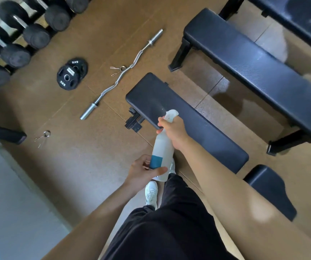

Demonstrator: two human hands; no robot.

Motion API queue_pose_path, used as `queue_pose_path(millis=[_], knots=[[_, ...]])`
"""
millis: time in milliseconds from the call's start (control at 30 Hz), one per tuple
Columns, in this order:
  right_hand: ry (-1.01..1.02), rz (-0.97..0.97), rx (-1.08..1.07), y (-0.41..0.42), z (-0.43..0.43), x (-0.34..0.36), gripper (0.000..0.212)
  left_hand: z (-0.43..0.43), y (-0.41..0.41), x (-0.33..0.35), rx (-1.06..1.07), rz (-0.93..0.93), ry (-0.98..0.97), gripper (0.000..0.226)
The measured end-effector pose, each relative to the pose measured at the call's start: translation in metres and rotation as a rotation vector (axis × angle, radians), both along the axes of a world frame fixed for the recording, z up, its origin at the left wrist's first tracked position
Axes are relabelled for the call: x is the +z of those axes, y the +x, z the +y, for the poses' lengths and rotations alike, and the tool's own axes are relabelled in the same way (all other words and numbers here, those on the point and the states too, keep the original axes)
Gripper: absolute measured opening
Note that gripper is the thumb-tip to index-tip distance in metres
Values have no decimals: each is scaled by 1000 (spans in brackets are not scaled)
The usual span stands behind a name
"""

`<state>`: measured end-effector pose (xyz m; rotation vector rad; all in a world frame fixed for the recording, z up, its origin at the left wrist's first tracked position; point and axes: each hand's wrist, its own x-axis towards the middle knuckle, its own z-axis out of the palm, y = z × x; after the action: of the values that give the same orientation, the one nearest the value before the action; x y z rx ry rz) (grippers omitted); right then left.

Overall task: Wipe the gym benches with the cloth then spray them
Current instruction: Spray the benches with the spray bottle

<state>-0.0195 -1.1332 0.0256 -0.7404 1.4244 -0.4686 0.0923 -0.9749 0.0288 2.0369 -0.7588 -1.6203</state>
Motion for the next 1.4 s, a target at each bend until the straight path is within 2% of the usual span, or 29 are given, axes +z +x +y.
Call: queue_pose_path(millis=[167, 267, 400, 533, 600, 667, 800, 867, 1000, 1100, 1200, 1300, 1400], knots=[[-6, 32, -43, -14, 21, 1, 8, 13, -3, 0, -64, 5, 4, 52], [-18, 26, -64, -21, 39, 6, 26, 27, -2, 0, -127, -7, -10, 68], [-42, 100, -173, -32, 81, 10, 7, 58, -3, 3, -241, -3, -56, 49], [-46, 166, -310, -54, 128, 6, 12, 92, -12, 0, -310, 67, -46, 50], [-30, 145, -349, -68, 152, 7, 28, 111, -20, -3, -325, 125, -38, 53], [-14, 144, -390, -81, 175, 10, 35, 129, -29, -5, -348, 144, -45, 61], [-48, 181, -494, -109, 218, 8, 19, 160, -48, -11, -427, 198, -50, 69], [-46, 227, -534, -122, 239, 10, 19, 170, -55, -11, -480, 213, -52, 64], [-24, 182, -596, -148, 273, 15, 25, 183, -71, -8, -575, 226, -59, 48], [-7, 126, -657, -167, 292, 18, 31, 196, -87, -5, -609, 217, -52, 52], [-19, 175, -720, -189, 311, 22, 17, 209, -109, -3, -662, 186, -56, 59], [-1, 234, -764, -219, 336, 26, 23, 225, -138, 2, -707, 188, -59, 56], [4, 160, -730, -255, 366, 32, 37, 247, -169, 4, -741, 199, -78, 52]])
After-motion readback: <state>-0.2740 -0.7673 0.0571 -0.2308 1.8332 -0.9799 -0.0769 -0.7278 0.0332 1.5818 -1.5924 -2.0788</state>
